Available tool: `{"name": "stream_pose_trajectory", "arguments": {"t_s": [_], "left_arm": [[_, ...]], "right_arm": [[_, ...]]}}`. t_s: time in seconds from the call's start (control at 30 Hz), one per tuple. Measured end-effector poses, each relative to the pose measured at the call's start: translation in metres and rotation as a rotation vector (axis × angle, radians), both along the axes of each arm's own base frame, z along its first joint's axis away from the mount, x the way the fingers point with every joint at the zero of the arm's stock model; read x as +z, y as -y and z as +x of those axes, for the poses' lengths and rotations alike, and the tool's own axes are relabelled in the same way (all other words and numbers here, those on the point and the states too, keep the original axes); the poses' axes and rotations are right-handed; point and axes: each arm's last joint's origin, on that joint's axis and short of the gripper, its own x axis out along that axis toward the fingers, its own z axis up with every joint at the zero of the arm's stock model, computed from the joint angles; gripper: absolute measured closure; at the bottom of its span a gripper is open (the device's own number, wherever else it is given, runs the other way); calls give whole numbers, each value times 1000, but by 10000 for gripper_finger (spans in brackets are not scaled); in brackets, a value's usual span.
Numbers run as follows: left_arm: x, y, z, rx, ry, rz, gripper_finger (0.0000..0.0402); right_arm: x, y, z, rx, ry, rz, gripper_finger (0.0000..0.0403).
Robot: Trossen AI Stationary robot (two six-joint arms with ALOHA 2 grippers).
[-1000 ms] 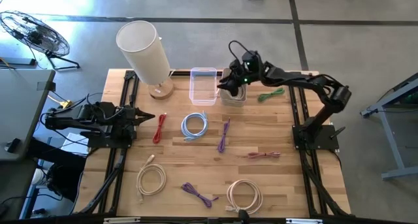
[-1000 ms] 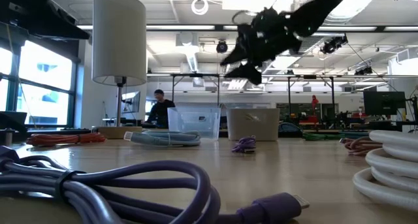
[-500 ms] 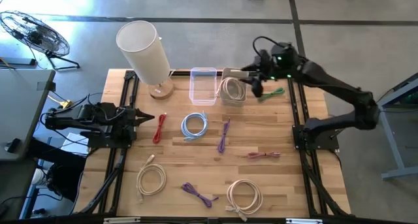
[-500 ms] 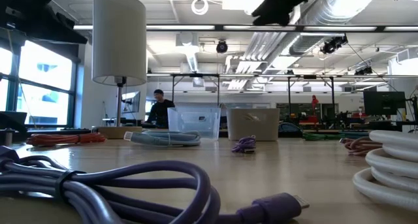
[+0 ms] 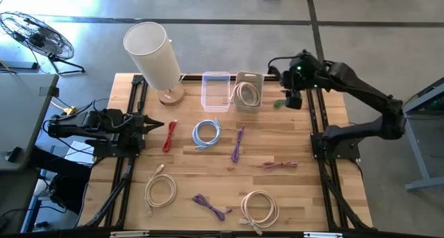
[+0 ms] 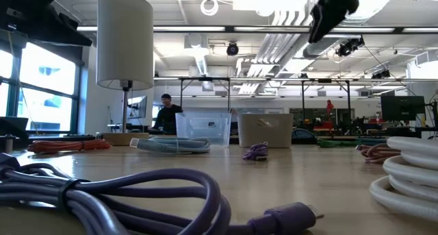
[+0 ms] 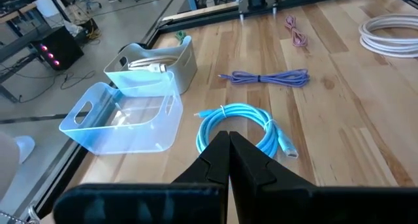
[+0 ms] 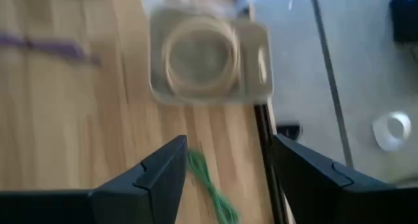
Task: Pick & Place USB Port
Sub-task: Put the green charger cable into the transparent bin
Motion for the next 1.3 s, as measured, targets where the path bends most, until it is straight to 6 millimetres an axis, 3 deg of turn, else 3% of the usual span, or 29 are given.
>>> {"name": "stream_pose_trajectory", "arguments": {"t_s": [0.17, 0.53, 0.97, 1.3], "left_arm": [[0, -1, 0, 23, 1, 8, 401], [0, -1, 0, 27, 4, -3, 401], [0, 0, 0, -11, 3, -19, 401], [0, 1, 0, -12, 3, -19, 401]], "right_arm": [[-19, 14, 9, 0, -166, 10, 187], [-63, 40, 36, 21, -325, 197, 187], [-102, 74, 33, 45, -522, 343, 188], [-120, 93, 30, 117, -516, 430, 188]]}}
